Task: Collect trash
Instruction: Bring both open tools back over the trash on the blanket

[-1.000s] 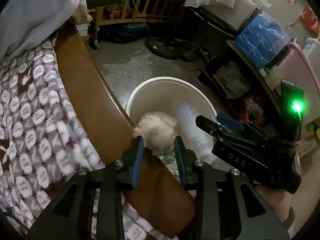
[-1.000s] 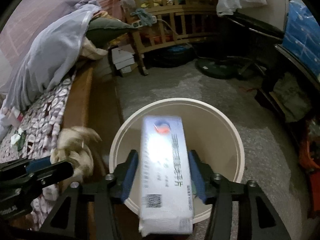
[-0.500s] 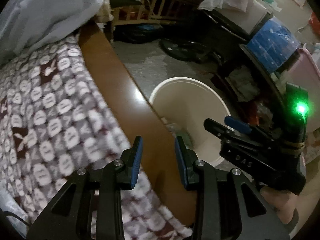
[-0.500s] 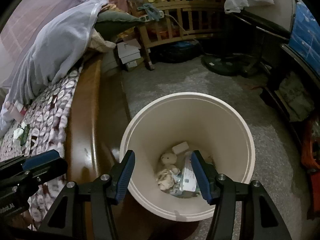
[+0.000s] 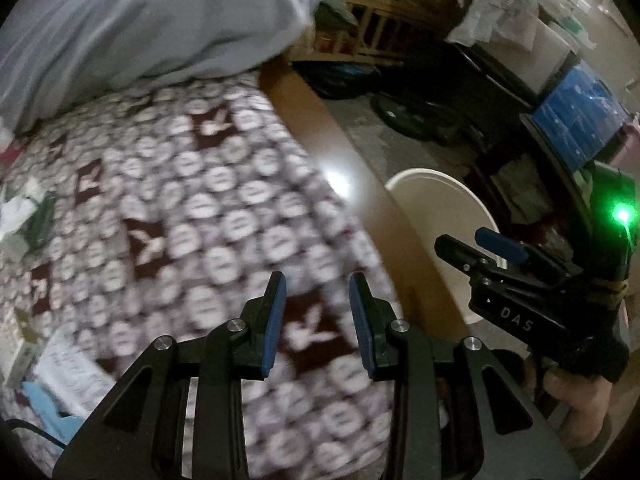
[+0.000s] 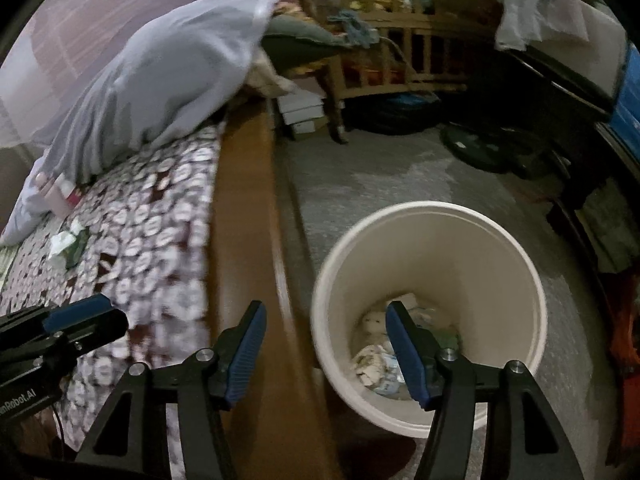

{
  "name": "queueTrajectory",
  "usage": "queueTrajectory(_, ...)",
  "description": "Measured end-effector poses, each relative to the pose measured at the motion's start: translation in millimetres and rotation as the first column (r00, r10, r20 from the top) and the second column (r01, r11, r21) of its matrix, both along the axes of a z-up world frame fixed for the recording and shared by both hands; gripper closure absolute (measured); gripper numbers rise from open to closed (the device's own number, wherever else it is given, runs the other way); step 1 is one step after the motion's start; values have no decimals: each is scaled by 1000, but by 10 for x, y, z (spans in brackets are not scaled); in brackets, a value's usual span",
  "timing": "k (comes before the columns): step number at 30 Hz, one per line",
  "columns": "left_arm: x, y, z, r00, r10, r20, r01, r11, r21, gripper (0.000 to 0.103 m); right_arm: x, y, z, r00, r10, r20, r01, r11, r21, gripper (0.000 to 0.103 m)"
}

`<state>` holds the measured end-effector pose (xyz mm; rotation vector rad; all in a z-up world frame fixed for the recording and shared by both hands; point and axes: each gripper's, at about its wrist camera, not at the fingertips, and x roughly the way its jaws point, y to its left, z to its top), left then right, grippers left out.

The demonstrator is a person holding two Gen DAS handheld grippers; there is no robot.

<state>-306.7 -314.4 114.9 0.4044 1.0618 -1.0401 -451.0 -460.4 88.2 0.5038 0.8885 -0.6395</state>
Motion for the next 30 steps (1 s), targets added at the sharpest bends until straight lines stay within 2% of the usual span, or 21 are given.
queueTrajectory(5,243,306,45,998,55,24,-55,998,19,71,324,247,42,997,81,11,-81,997,2,42)
queueTrajectory(8,397,525,48,995,92,27,-93,995,23,64,543,422,43,991,135,13,-135,991,4,42)
queueTrajectory(14,804,1047,61,980,196,38,-197,980,34,61,985,775,-15,969,249,5,-249,968,22,41)
queueTrajectory(23,1550,1850,-63,924,375,72,-380,922,80,61,1750,1275,-95,915,402,31,-404,913,59,41)
queueTrajectory(30,2122,2234,-86,875,478,74,-483,871,85,61,2732,1609,-220,858,507,87,-514,848,126,41)
